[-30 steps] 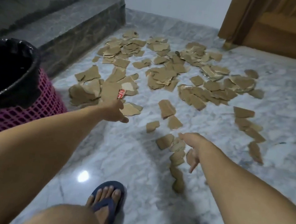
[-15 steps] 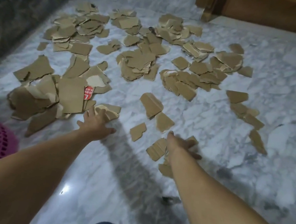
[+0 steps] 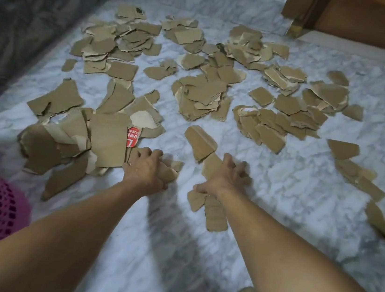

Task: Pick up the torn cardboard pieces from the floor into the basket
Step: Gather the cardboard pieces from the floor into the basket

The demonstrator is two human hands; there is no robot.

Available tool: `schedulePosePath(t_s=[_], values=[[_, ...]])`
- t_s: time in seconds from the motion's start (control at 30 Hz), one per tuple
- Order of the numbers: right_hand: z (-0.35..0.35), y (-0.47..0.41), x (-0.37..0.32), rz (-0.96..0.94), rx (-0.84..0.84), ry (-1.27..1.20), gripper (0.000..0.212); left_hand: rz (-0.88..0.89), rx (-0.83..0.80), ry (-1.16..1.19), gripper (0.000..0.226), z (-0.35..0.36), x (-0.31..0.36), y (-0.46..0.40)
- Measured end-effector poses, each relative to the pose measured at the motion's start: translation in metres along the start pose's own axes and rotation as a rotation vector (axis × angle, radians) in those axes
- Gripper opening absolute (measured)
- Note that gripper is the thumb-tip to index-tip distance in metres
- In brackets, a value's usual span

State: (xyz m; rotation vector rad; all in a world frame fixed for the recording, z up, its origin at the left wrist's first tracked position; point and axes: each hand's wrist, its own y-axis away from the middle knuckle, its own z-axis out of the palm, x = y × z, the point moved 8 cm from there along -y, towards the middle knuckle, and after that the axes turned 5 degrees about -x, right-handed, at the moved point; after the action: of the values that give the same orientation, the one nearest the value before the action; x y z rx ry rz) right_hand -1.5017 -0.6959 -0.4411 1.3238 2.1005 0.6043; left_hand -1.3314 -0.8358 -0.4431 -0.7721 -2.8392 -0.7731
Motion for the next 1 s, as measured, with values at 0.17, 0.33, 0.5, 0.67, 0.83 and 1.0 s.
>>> schedulePosePath(t_s=[0.17,0.33,0.5,0.67,0.83,1.0], values=[[0.004,-0.001,-0.015,-0.137,0.008,0.216,0.086,0.031,-0.067,0.030,0.061,0.007,-0.004,-0.008],[-0.001,0.002,-0.013,-0.128,-0.005,0.189,0.071,0.093,0.115,0.067,0.037,-0.013,0.015,-0.002],[-0.005,0.004,-0.017,-0.191,-0.009,0.140,0.067,0.263,0.165,0.080,0.040,-0.049,0.054,-0.021],[-0.005,0.001,-0.011,-0.213,0.018,0.067,0.060,0.435,-0.009,-0.033,0.049,-0.045,0.109,-0.052],[-0.003,-0.008,-0.011,-0.194,0.004,0.097,0.051,0.458,-0.191,-0.231,0.047,-0.022,0.117,-0.084],[-0.001,-0.013,-0.013,-0.204,0.013,0.139,0.046,0.488,-0.074,-0.317,0.061,-0.025,0.114,-0.087]])
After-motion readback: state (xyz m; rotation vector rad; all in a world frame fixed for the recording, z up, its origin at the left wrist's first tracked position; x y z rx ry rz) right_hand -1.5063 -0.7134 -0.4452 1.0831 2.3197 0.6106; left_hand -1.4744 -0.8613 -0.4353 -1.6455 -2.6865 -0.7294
